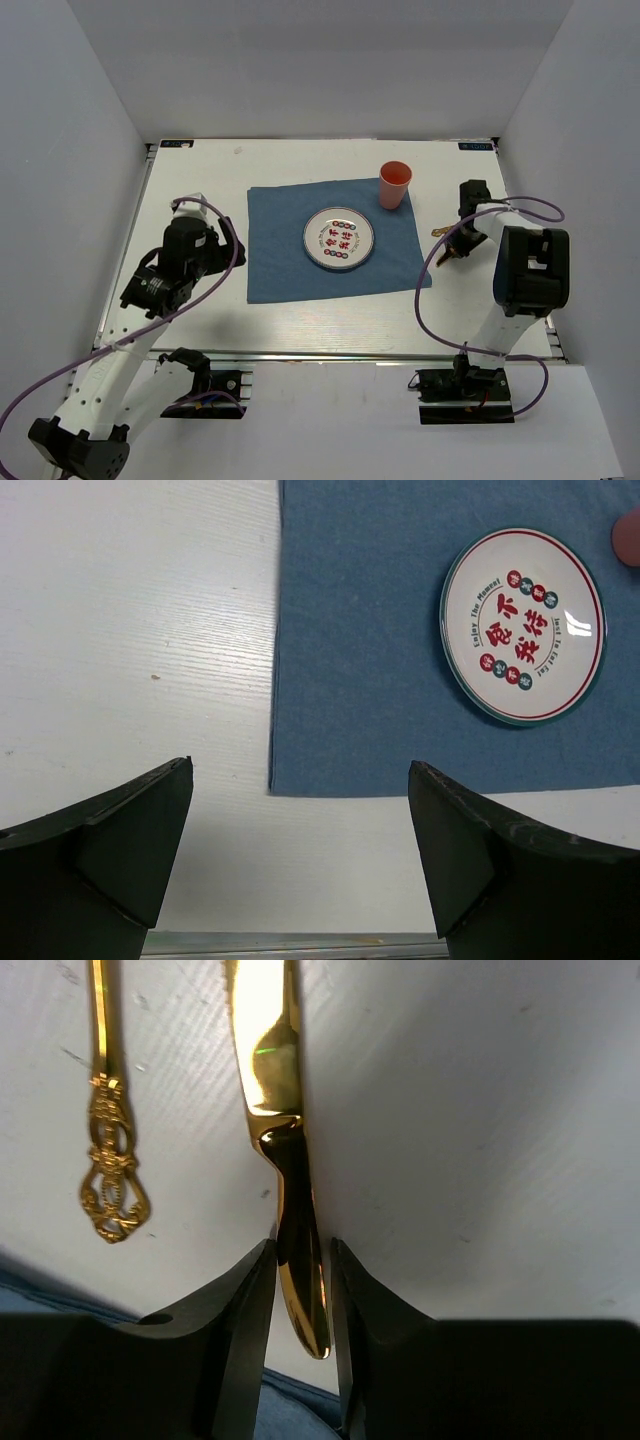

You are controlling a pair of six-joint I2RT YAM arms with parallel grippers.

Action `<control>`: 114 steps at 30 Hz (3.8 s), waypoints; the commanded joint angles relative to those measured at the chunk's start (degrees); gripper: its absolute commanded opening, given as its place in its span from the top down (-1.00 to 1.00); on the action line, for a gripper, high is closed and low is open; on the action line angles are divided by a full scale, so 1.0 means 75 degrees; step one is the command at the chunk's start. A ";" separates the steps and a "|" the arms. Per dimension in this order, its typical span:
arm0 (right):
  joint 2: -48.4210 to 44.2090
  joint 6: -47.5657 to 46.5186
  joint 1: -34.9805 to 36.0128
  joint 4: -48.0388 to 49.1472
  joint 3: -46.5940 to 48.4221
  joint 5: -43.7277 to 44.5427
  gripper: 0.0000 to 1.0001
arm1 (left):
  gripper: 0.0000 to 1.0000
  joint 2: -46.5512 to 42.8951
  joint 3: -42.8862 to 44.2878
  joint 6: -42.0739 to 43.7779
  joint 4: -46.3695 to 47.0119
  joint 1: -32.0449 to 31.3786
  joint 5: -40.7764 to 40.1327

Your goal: Set the dinner table for one person

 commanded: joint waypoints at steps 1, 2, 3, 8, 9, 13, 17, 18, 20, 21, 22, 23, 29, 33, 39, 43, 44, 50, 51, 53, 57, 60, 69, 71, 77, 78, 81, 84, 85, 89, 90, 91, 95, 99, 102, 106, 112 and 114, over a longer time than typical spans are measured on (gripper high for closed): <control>0.0961 -0.0154 0.0049 -0.2688 -0.0536 0.0471 0.31 | -0.96 -0.0229 0.0029 0.0017 0.0037 -0.0040 -0.0113; 0.0973 -0.0189 0.0050 -0.2700 -0.0535 0.0518 0.32 | -0.96 -0.0230 0.0041 0.0017 0.0014 -0.0040 -0.0136; 0.0996 -0.0189 0.0073 -0.2723 -0.0558 0.0542 0.33 | -0.96 -0.0241 0.0053 -0.0006 0.0002 -0.0040 -0.0160; 0.1031 -0.0318 0.0061 -0.2186 -0.1121 0.0238 0.44 | -0.96 -0.0370 0.0041 -0.0041 -0.0033 -0.0040 -0.0254; 0.1090 -0.0388 0.0061 -0.2011 -0.1168 0.0191 0.56 | -0.96 -0.0382 0.0053 -0.0041 -0.0021 -0.0040 -0.0265; 0.1102 -0.0739 0.0050 -0.1378 -0.1437 -0.0219 1.00 | -0.96 -0.0440 0.0053 -0.0029 -0.0021 -0.0040 -0.0277; 0.0741 -0.1021 0.0096 -0.1060 -0.1461 -0.0279 1.00 | -0.96 -0.0475 0.0029 -0.0018 -0.0010 -0.0040 -0.0266; 0.0588 -0.1022 0.0108 -0.1106 -0.1438 -0.0162 1.00 | -0.96 -0.0487 0.0018 -0.0029 -0.0009 -0.0040 -0.0254; 0.0016 -0.1080 0.0155 -0.1095 -0.1414 0.0271 1.00 | -0.96 -0.0499 0.0006 -0.0006 0.0014 -0.0110 -0.0195; -0.0231 -0.1127 0.0167 -0.1106 -0.1403 0.0400 1.00 | -0.96 -0.0464 0.0006 0.0006 0.0037 -0.0110 -0.0184; -0.0756 -0.1231 0.0190 -0.1118 -0.1391 0.0599 1.00 | -0.96 -0.0464 -0.0006 0.0006 0.0049 -0.0110 -0.0149; -0.1040 -0.1302 0.0225 -0.1095 -0.1379 0.0659 1.00 | -0.96 -0.0452 -0.0006 0.0006 0.0037 -0.0110 -0.0125; -0.3127 -0.2016 0.0586 -0.0521 -0.1776 0.0671 1.00 | -0.96 -0.0441 -0.0029 0.0029 0.0108 -0.0110 -0.0031; -0.3761 -0.2497 0.0869 -0.0380 -0.1650 0.0263 1.00 | -0.96 -0.0394 -0.0053 0.0064 0.0154 -0.0110 0.0063; -0.3424 -0.3435 0.1608 -0.0520 -0.0877 -0.0197 1.00 | -0.96 -0.0335 -0.0064 0.0099 0.0190 -0.0110 0.0156; -0.3094 -0.3845 0.2321 -0.0474 -0.0769 0.0014 1.00 | -0.96 -0.0300 -0.0064 0.0099 0.0201 -0.0110 0.0180; -0.3070 -0.3881 0.2416 -0.0334 -0.0770 0.0212 1.00 | -0.96 -0.0300 -0.0064 0.0099 0.0190 -0.0110 0.0191; -0.2496 -0.3916 0.2850 -0.0100 -0.0769 0.0331 1.00 | -0.96 -0.0253 -0.0076 0.0099 0.0225 -0.0110 0.0192; -0.2403 -0.3916 0.2897 0.0064 -0.0804 0.0320 1.00 | -0.96 -0.0253 -0.0076 0.0099 0.0213 -0.0110 0.0192; -0.2285 -0.3951 0.3037 0.0159 -0.0758 0.0378 1.00 | -0.96 -0.0241 -0.0088 0.0099 0.0213 -0.0110 0.0203; -0.1888 -0.4045 0.3248 0.0241 -0.0547 0.0390 1.00 | -0.96 -0.0218 -0.0088 0.0111 0.0225 -0.0110 0.0238; -0.1699 -0.4162 0.3366 0.0335 -0.0453 0.0448 1.00 | -0.96 -0.0206 -0.0088 0.0123 0.0236 -0.0110 0.0262; -0.0739 -0.4420 0.3401 0.0195 0.0038 0.0565 1.00 | -0.96 -0.0183 -0.0111 0.0158 0.0272 -0.0110 0.0344; -0.0598 -0.4478 0.3389 0.0240 0.0051 0.0542 1.00 | -0.96 -0.0159 -0.0111 0.0181 0.0283 -0.0110 0.0379; -0.0293 -0.4514 0.3401 0.0300 -0.0031 0.0483 1.00 | -0.96 -0.0101 -0.0111 0.0205 0.0307 -0.0110 0.0414; -0.0293 -0.4514 0.3378 0.0346 -0.0113 0.0518 1.00 | -0.96 -0.0101 -0.0111 0.0193 0.0319 -0.0110 0.0414; -0.0246 -0.4502 0.3378 0.0417 -0.0183 0.0566 1.00 | -0.96 -0.0112 -0.0123 0.0205 0.0319 -0.0110 0.0414; -0.0292 -0.4490 0.3401 0.0452 -0.0172 0.0484 1.00 | -0.96 -0.0089 -0.0123 0.0205 0.0319 -0.0110 0.0438; -0.0316 -0.4479 0.3401 0.0441 -0.0160 0.0483 1.00 | -0.96 -0.0089 -0.0123 0.0205 0.0330 -0.0110 0.0426; -0.0433 -0.4479 0.3389 0.0440 -0.0125 0.0472 1.00 | -0.96 -0.0089 -0.0123 0.0205 0.0319 -0.0110 0.0438; -0.0480 -0.4490 0.3378 0.0452 -0.0102 0.0460 1.00 | -0.96 -0.0089 -0.0135 0.0205 0.0330 -0.0110 0.0438; -0.0503 -0.4502 0.3366 0.0441 -0.0055 0.0425 1.00 | -0.96 -0.0089 -0.0123 0.0205 0.0330 -0.0110 0.0461; -0.0398 -0.4514 0.3389 0.0370 0.0039 0.0331 1.00 | -0.96 -0.0065 -0.0123 0.0205 0.0319 -0.0110 0.0461; -0.0328 -0.4479 0.3366 0.0417 -0.0020 0.0249 0.96 | -0.96 -0.0112 -0.0135 0.0205 0.0319 -0.0110 0.0449; -0.0328 -0.4397 0.3389 0.0382 0.0004 0.0191 0.75 | -0.96 -0.0089 -0.0135 0.0205 0.0330 -0.0110 0.0461; -0.0480 -0.4233 0.3401 0.0405 -0.0008 0.0144 0.65 | -0.96 -0.0077 -0.0123 0.0205 0.0319 -0.0110 0.0473; -0.0773 -0.3975 0.3401 0.0475 -0.0078 -0.0114 0.06 | -0.96 -0.0112 -0.0135 0.0217 0.0319 -0.0110 0.0473; -0.0983 -0.3882 0.3413 0.0499 -0.0101 -0.0173 -0.15 | -0.96 -0.0113 -0.0135 0.0205 0.0319 -0.0110 0.0473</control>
